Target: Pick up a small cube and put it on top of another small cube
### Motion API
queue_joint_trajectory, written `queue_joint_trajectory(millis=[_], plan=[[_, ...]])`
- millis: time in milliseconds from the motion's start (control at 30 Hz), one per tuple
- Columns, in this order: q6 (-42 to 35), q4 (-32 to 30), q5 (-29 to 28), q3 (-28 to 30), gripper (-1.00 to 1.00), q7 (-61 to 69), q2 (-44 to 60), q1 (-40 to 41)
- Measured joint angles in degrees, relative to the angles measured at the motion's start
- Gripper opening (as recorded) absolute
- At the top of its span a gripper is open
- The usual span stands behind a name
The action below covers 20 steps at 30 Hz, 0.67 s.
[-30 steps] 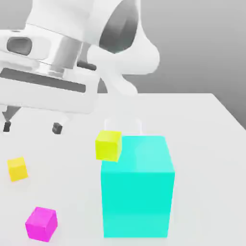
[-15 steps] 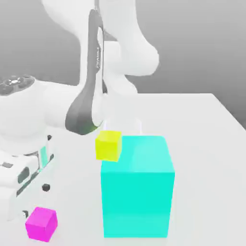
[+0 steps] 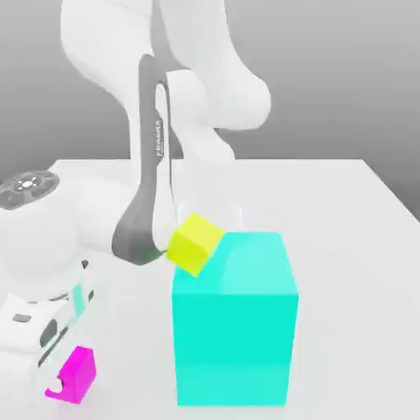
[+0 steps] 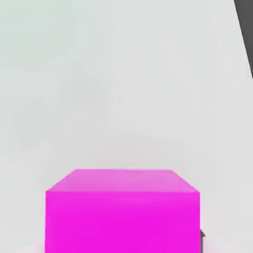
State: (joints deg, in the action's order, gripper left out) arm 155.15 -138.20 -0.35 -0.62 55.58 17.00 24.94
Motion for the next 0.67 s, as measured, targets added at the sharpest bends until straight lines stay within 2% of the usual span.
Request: queue_joint_trajectory(millis=[400, 500, 533, 667], plan=[[-16.11, 22.51, 1.51, 2.69, -1.0, -3.09, 6.49, 2.81], [-14.5, 25.55, 2.13, 3.01, -1.0, -3.41, 11.09, 3.55], [-12.72, 25.82, 2.26, 2.92, 1.0, -3.38, 13.19, 3.66], [-12.73, 25.82, 2.26, 2.92, 1.0, -3.38, 13.19, 3.66]])
